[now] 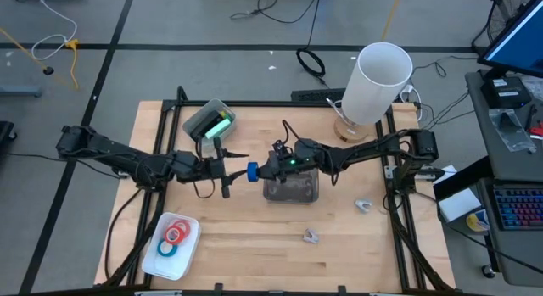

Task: Pick and place Stapler, Stapler remover, tape
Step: Put the blue tape into the white bin

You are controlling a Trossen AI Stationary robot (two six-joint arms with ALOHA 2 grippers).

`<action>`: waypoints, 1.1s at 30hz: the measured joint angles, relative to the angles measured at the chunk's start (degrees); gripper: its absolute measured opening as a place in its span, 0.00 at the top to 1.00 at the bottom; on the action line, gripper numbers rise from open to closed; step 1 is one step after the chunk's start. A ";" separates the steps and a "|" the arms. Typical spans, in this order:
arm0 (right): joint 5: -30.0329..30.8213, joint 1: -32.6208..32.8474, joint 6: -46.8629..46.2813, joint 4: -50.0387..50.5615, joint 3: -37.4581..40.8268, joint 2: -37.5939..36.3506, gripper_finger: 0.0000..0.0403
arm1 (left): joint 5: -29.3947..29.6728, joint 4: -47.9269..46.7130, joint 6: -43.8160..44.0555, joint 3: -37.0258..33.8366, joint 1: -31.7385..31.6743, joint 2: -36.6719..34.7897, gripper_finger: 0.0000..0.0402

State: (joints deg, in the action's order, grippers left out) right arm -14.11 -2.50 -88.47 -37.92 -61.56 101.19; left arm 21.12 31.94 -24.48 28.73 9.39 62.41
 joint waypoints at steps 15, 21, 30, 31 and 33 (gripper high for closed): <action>0.25 -0.02 -0.44 0.41 0.00 -0.08 0.92 | -3.41 1.05 0.84 0.00 -0.54 0.49 0.72; 0.07 -0.02 -0.86 0.65 0.09 -0.15 0.92 | -7.16 2.71 1.94 0.00 -2.36 1.98 0.87; 0.53 -0.02 1.83 0.88 0.11 -0.01 0.87 | -8.08 1.08 5.89 0.00 -3.74 1.57 0.95; 0.54 0.00 2.18 0.88 0.11 0.01 0.83 | -7.97 0.53 6.86 0.00 -3.74 1.55 0.95; 0.58 0.02 2.47 1.06 0.11 0.04 0.76 | -6.77 -1.50 8.91 0.03 -3.74 0.96 0.95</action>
State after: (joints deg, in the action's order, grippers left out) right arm -13.52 -2.48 -86.00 -36.87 -61.45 101.23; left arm 14.35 30.44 -15.57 28.76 5.65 63.37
